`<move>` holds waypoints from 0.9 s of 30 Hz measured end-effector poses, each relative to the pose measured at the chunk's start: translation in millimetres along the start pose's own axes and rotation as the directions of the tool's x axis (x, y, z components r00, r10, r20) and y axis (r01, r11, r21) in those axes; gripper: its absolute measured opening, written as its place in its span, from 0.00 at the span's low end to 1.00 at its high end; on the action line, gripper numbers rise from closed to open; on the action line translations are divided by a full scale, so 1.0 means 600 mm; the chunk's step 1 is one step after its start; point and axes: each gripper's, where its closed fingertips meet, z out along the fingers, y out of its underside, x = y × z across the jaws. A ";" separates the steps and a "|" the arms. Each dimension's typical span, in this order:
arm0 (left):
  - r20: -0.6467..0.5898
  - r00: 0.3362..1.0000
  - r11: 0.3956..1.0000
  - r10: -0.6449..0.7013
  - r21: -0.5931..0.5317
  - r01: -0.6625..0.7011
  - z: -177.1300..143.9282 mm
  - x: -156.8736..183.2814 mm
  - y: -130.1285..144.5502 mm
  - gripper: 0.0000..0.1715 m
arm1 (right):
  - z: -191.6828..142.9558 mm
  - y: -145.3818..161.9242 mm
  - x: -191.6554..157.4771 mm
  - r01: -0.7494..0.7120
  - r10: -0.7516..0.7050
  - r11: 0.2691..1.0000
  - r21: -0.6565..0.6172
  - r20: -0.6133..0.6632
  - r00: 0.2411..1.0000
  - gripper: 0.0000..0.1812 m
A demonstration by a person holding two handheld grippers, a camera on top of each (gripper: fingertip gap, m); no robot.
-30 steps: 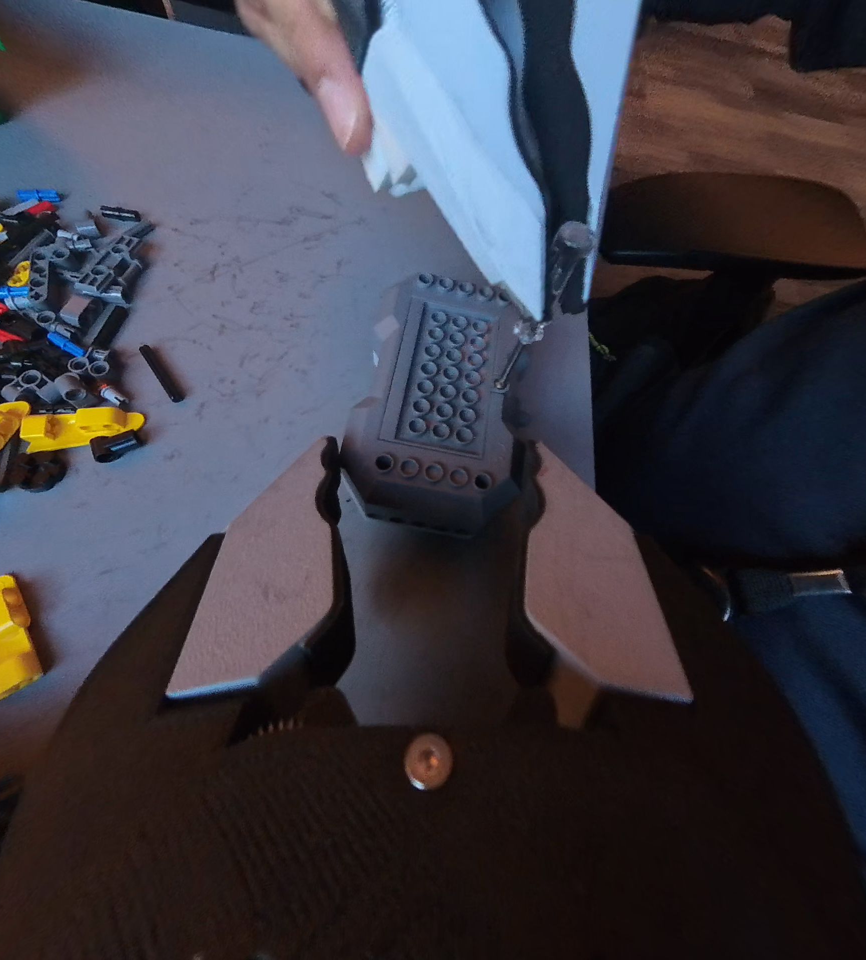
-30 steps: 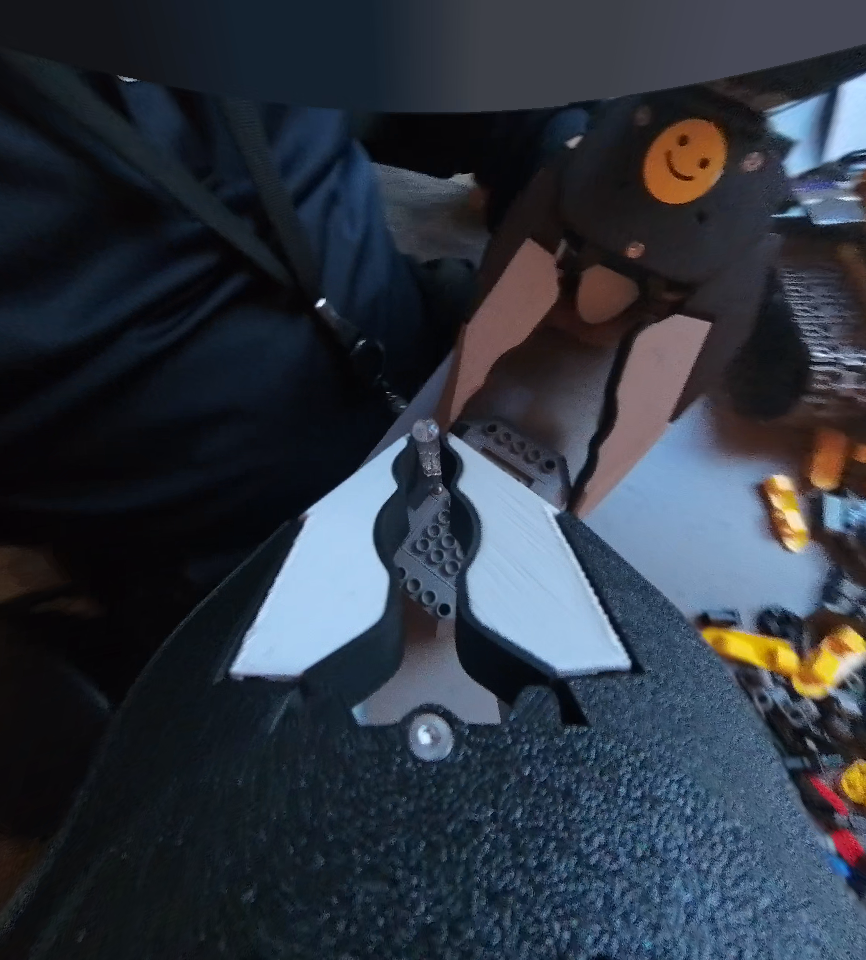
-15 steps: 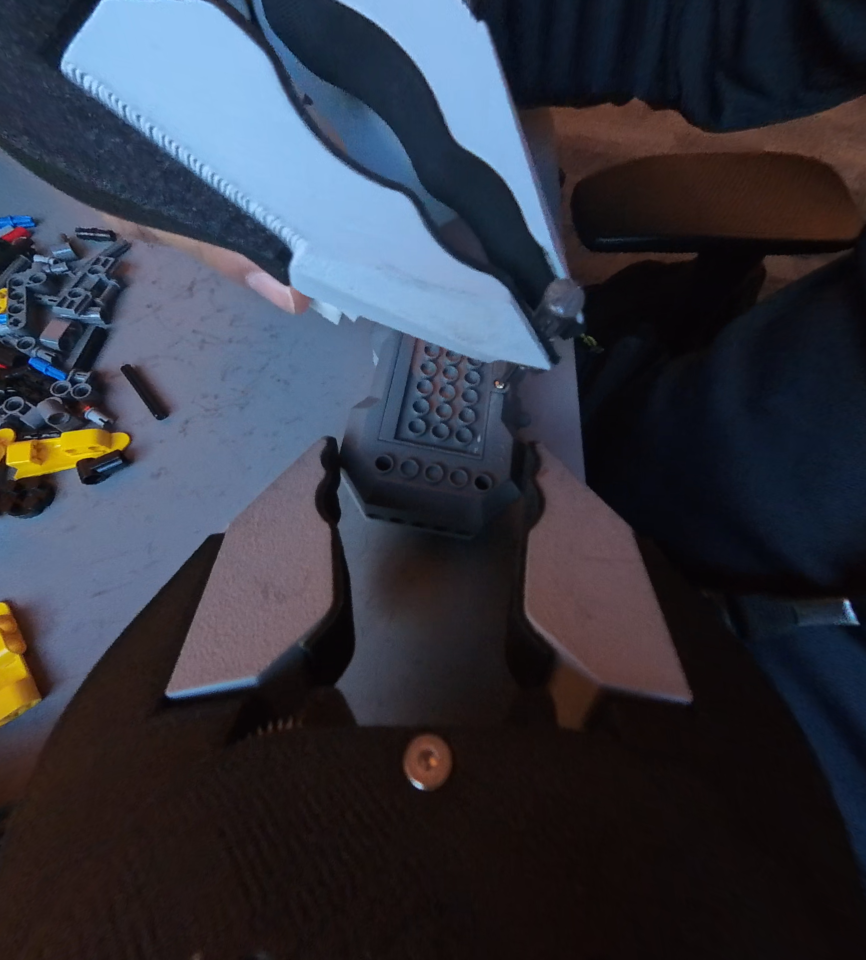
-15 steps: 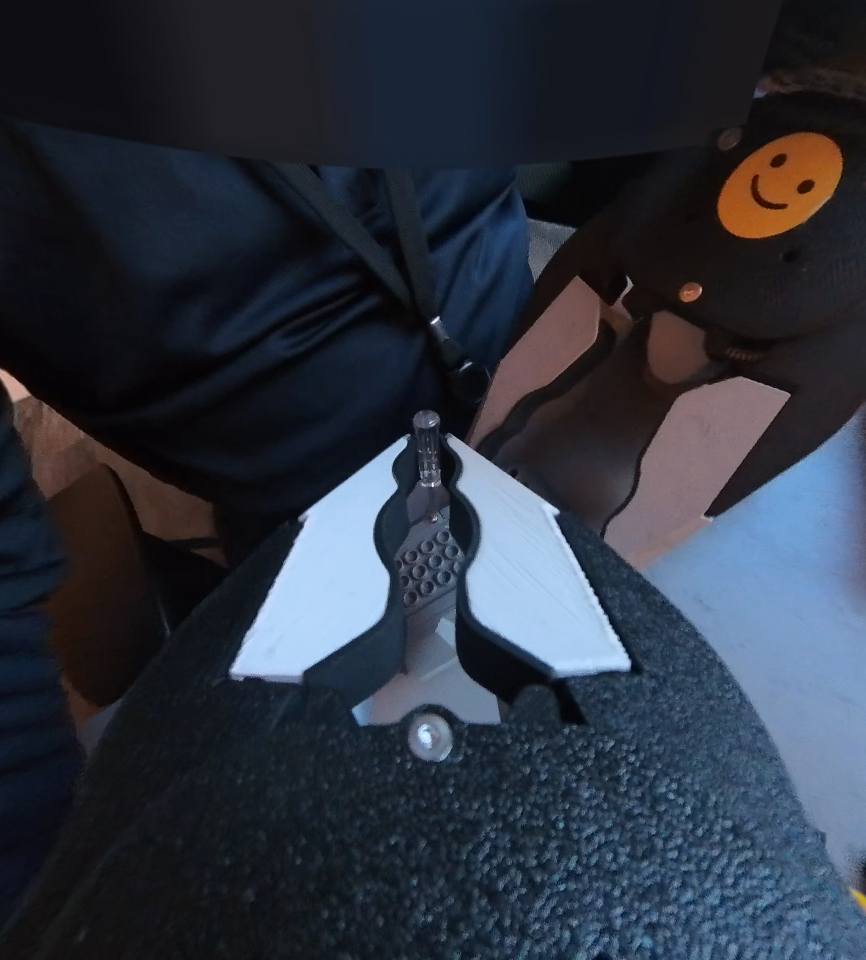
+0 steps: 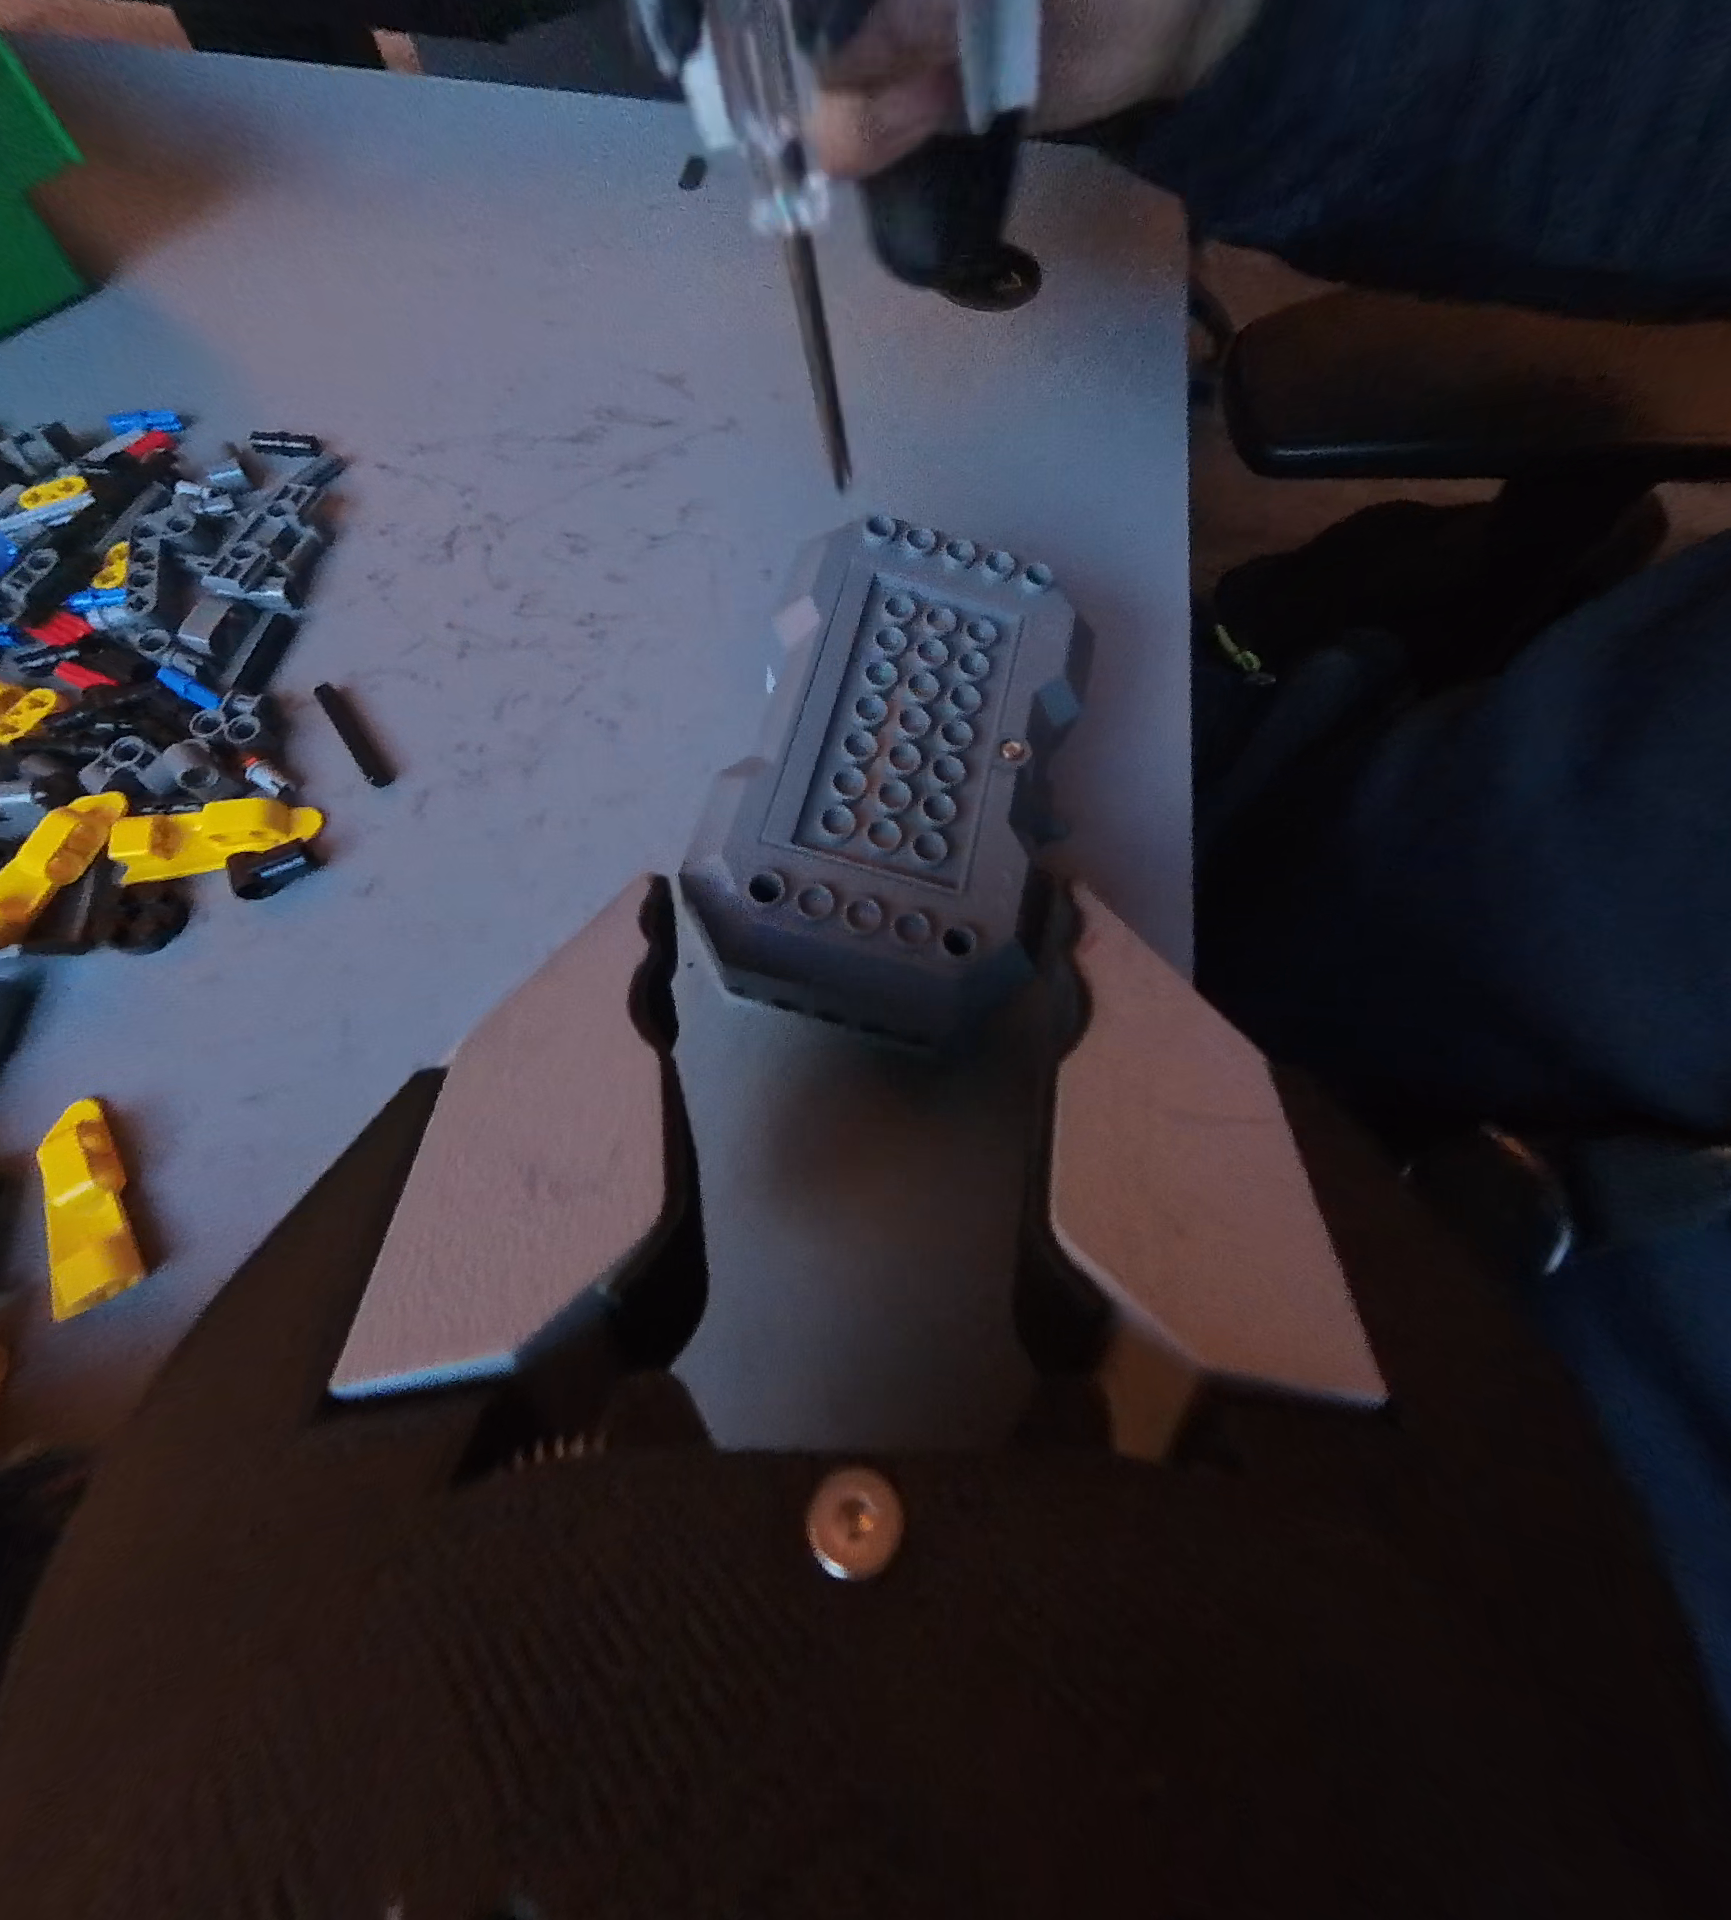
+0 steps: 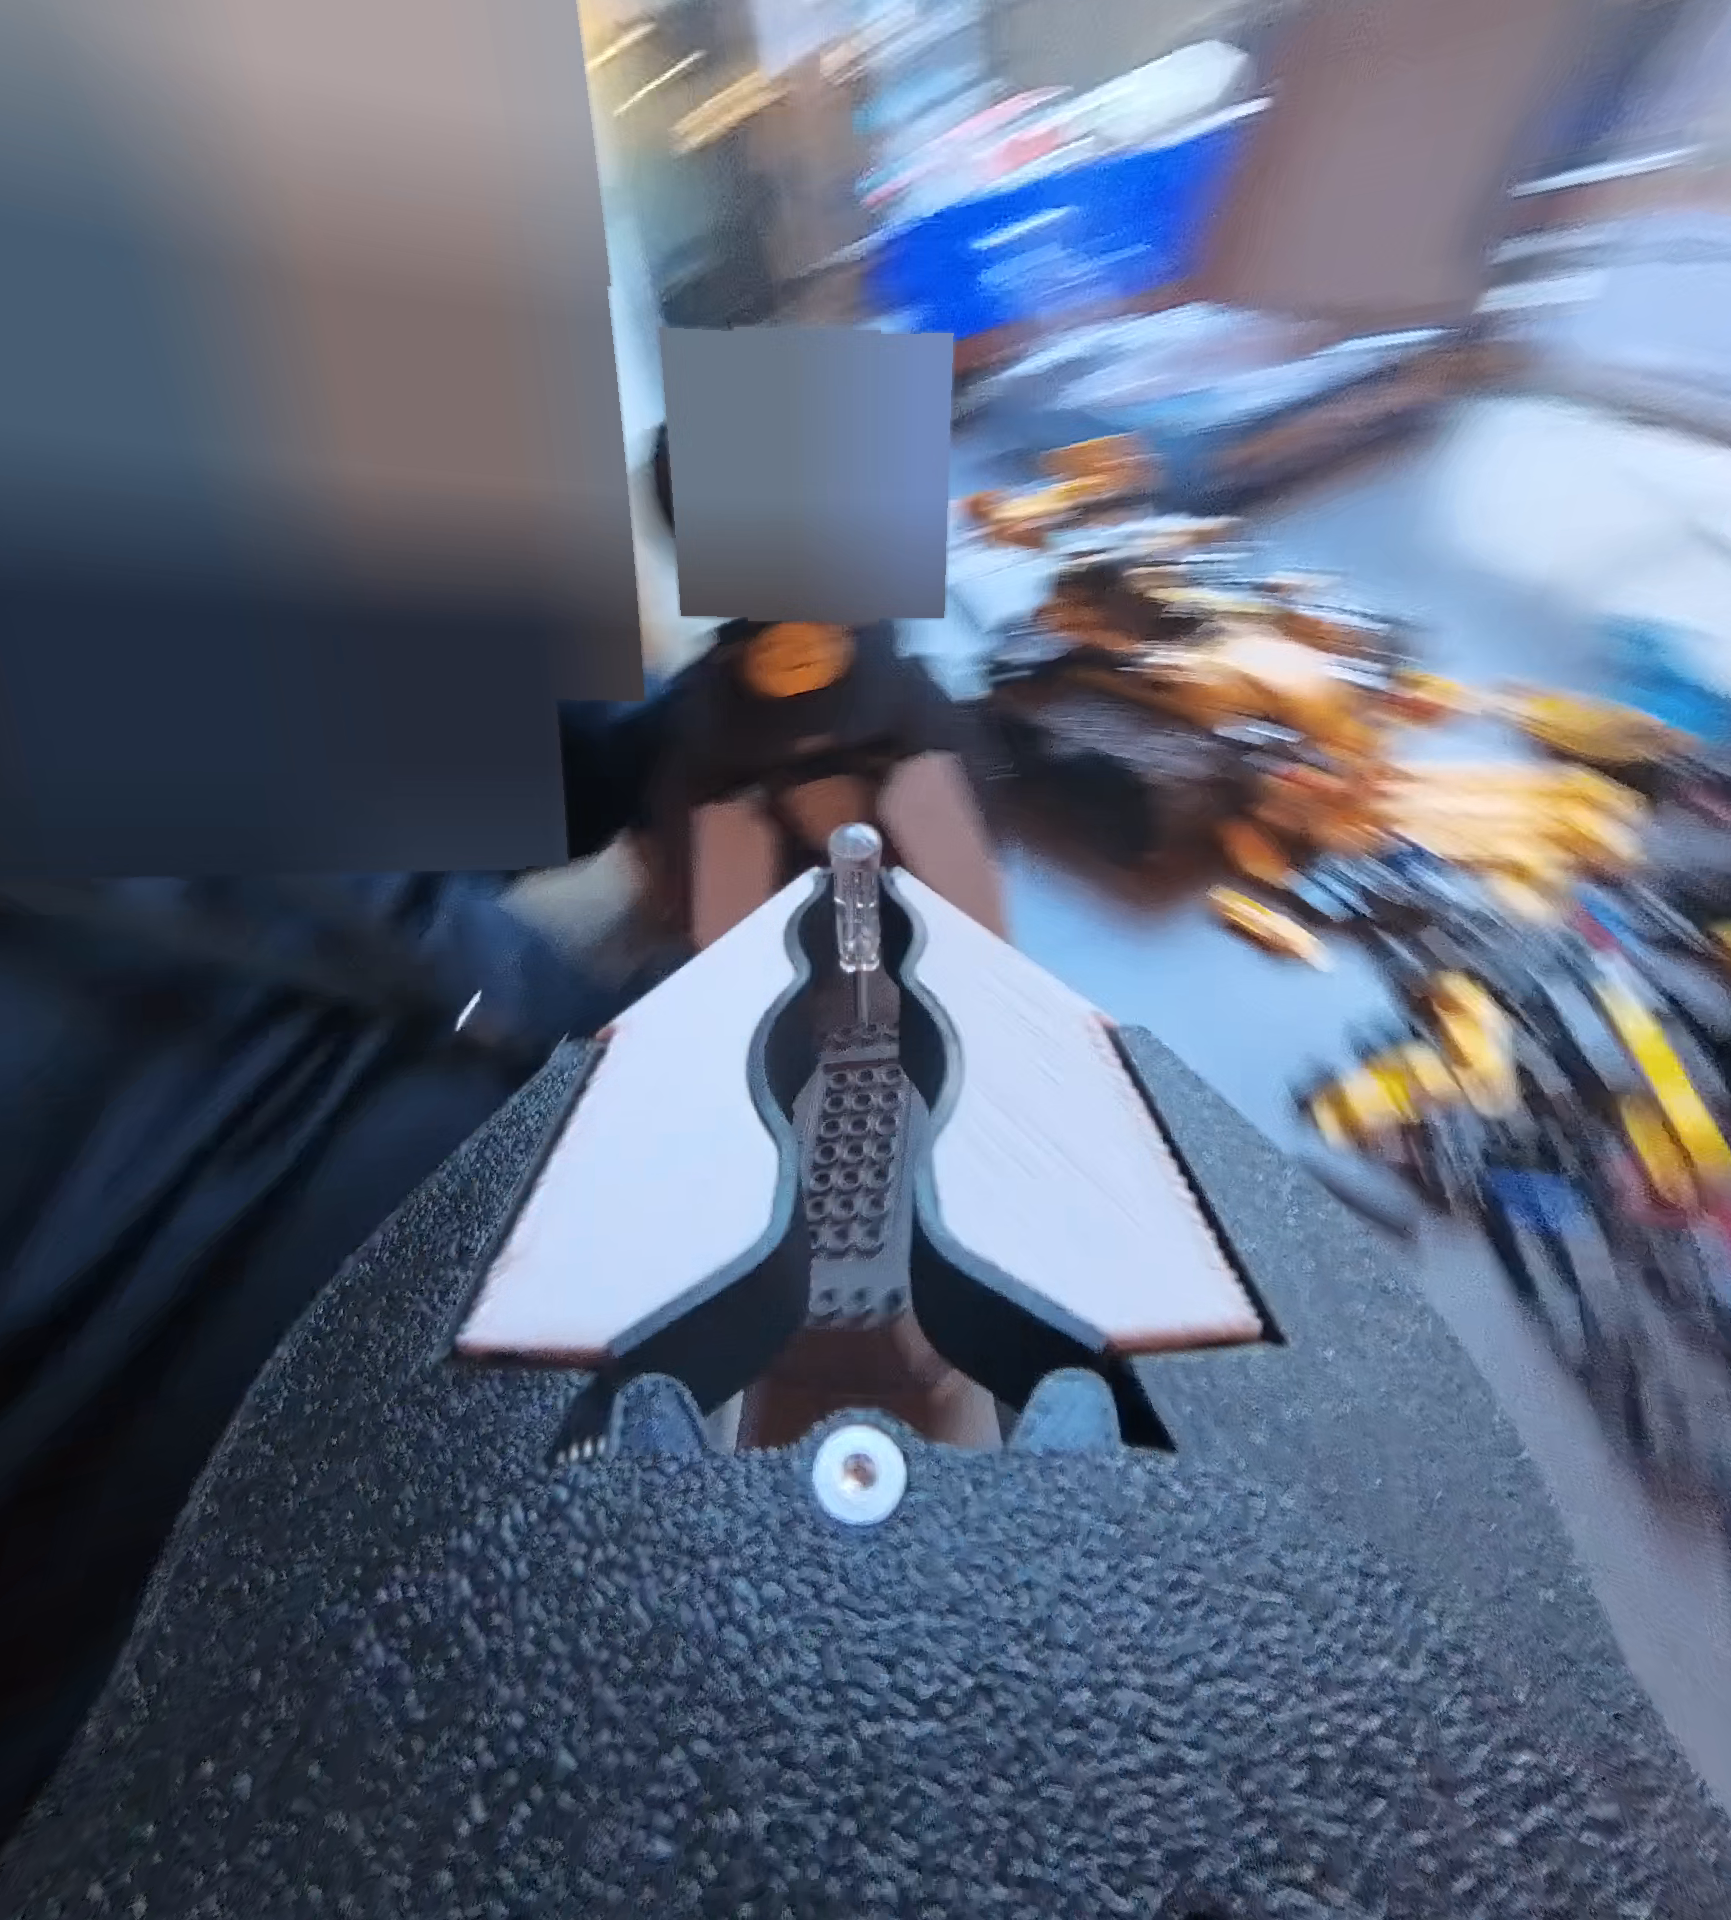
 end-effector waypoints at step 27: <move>0.214 0.977 0.985 0.009 0.168 -0.046 -0.034 0.009 -0.101 0.04 | 0.011 0.000 -0.020 -0.201 0.311 0.912 0.358 -0.282 0.907 0.04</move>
